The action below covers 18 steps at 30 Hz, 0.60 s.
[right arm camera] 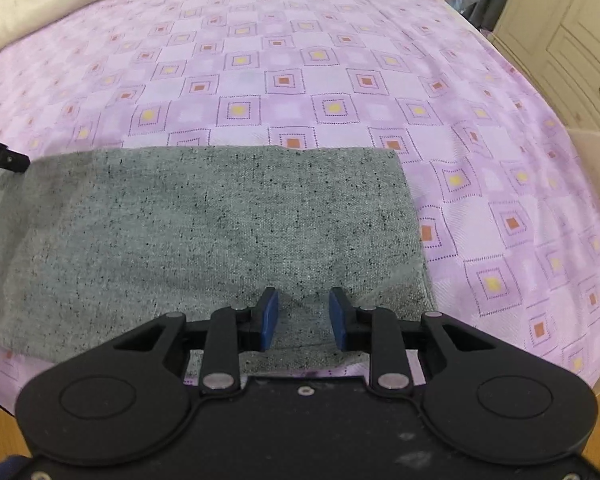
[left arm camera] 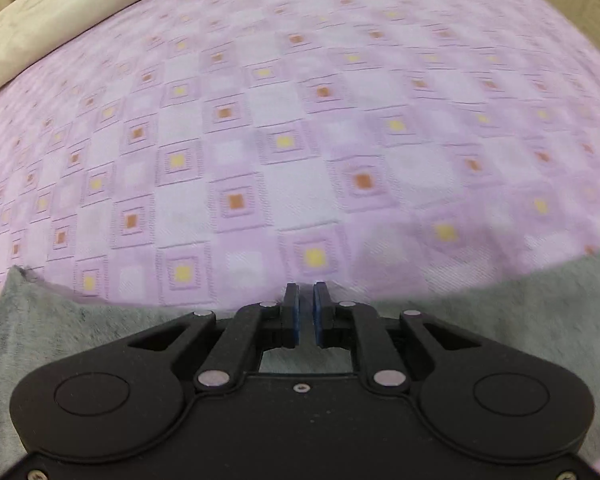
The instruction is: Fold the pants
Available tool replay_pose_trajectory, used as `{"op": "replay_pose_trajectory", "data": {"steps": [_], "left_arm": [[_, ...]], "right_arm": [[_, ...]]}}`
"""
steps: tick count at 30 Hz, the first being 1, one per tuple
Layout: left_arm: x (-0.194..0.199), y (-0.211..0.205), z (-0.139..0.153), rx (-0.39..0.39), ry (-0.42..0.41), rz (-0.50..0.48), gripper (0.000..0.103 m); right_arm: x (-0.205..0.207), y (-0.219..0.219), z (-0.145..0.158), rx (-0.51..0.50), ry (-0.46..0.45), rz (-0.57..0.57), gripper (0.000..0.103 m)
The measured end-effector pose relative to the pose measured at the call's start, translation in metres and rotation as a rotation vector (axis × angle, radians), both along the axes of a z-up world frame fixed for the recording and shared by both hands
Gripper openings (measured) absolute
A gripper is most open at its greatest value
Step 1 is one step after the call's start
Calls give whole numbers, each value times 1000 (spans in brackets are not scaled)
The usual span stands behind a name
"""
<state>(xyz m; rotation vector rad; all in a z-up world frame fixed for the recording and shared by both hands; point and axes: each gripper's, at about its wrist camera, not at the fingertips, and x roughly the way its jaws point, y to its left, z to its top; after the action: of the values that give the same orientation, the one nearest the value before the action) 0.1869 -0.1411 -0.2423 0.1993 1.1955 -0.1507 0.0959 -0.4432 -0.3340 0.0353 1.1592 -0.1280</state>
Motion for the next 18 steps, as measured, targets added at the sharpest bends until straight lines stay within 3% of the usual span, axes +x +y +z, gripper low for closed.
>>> {"op": "replay_pose_trajectory", "data": {"steps": [2,5,8,11,15,18], "left_arm": [[2,3,4,-3,6,32,17],[-11,6,24,-25,-49,75,17],[-34,7,38,-89,-56,92,17],[-53,2,40,-123,-35,89,17],[-76,-6,34,-142,21,64,17],[-89,-8,28,-128,61,68,17]], "right_arm": [[2,-5,1,25,0,-31,24],[-1,-13,15,57,-35,-55,24],[-9,-25,35,95,-120,-99,31],[-8,-49,39,112,-138,-173,34],[6,-85,23,157,-89,-187,36],[20,-114,-2,280,7,-159,37]]}}
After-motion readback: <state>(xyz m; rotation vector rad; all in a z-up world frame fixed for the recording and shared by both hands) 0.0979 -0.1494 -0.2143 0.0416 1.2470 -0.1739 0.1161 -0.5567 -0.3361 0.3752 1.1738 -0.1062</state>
